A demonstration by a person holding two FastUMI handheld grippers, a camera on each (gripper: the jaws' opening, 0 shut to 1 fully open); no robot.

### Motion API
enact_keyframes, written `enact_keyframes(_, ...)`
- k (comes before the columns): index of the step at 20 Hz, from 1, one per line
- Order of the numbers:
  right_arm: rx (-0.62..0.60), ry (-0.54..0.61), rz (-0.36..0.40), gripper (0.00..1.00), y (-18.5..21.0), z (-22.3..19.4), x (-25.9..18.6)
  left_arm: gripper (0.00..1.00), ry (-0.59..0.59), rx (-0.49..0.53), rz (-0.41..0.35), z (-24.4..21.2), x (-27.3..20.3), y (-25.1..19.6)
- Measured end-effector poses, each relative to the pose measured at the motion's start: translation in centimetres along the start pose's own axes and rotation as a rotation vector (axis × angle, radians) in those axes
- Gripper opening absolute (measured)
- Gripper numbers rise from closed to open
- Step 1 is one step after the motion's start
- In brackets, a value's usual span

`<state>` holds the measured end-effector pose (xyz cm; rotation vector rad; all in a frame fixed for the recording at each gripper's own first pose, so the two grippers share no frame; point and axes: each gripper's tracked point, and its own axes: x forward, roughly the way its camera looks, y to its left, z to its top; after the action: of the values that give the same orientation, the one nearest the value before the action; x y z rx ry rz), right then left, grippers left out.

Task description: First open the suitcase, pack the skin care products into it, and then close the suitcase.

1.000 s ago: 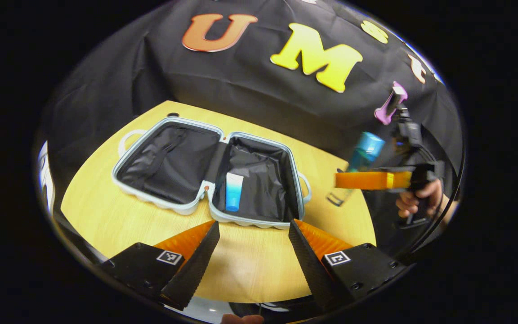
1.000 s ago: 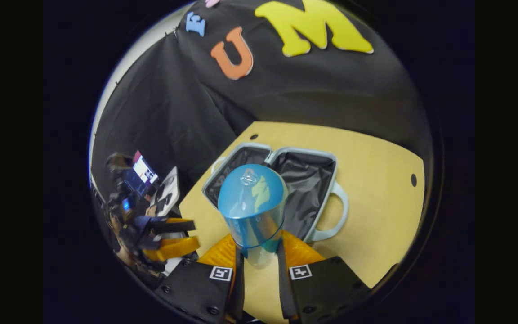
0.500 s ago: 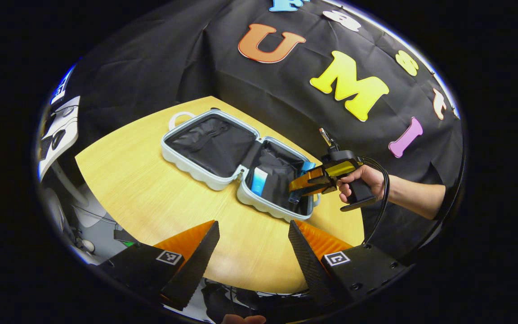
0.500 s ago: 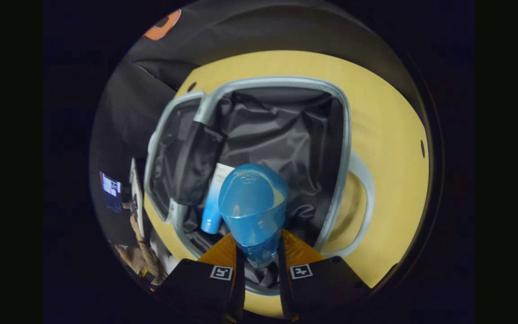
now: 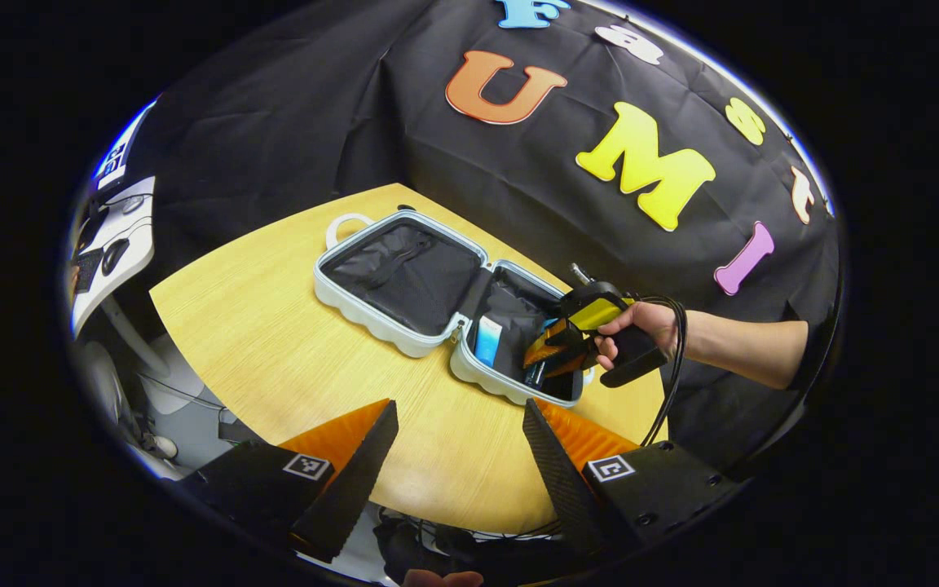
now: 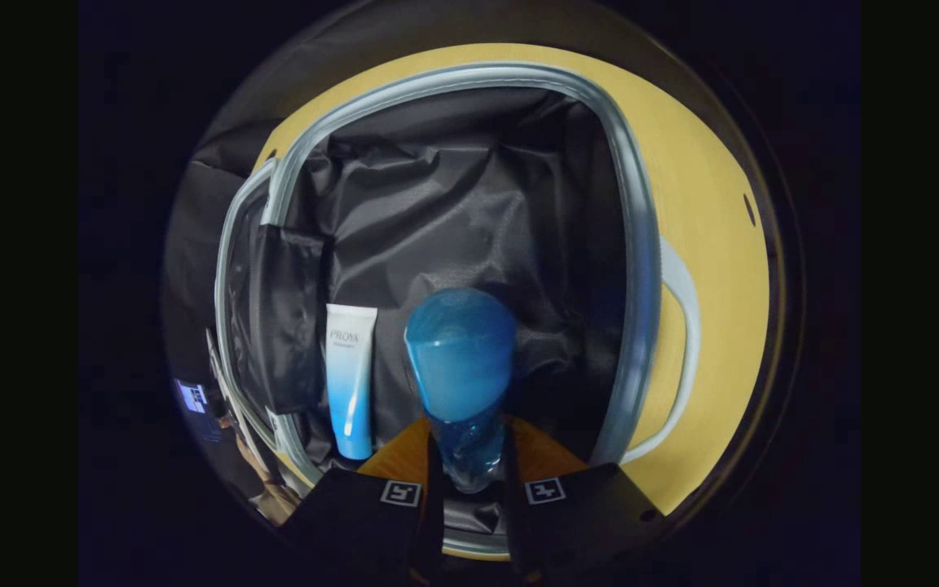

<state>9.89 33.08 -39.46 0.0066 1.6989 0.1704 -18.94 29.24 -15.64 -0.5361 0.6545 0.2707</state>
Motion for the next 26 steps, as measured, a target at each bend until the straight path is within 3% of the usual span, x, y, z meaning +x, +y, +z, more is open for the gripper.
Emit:
enact_keyframes(5, 0.022, 0.006, -0.012, 0.29, 0.0, -0.2, 0.1, 1.0, 0.009, -0.022, -0.016, 0.1, 0.4, 0.1)
enact_keyframes(6, 0.024, 0.004, -0.014, 0.34, 0.0, -0.3, 0.0, 0.99, 0.008, -0.022, -0.017, 0.2, 0.5, 0.2)
enact_keyframes(11, 0.029, -0.003, -0.014, 0.41, -0.1, -0.8, -0.6, 0.99, 0.013, -0.001, -0.018, 0.6, 0.5, 0.3)
enact_keyframes(14, 0.03, -0.028, 0.03, 0.44, 0.1, -1.7, -2.1, 0.99, 0.01, 0.022, -0.022, 1.2, 0.9, 0.6)
enact_keyframes(16, 0.016, -0.072, 0.085, 0.53, 0.6, -2.7, -4.2, 0.99, 0.012, 0.066, -0.018, 2.0, 1.3, 1.3)
enact_keyframes(19, -0.009, -0.165, 0.126, 0.7, 0.6, -4.5, -7.0, 0.99, 0.016, 0.145, -0.005, 3.5, 2.4, 2.6)
enact_keyframes(23, -0.1, -0.401, 0.135, 0.74, -1.5, -6.3, -11.7, 0.99, -0.026, 0.211, 0.021, 7.3, 3.8, 4.6)
enact_keyframes(26, -0.172, -0.608, 0.195, 0.74, -2.1, -8.3, -16.2, 0.99, -0.062, 0.137, 0.03, 10.0, 5.8, 6.2)
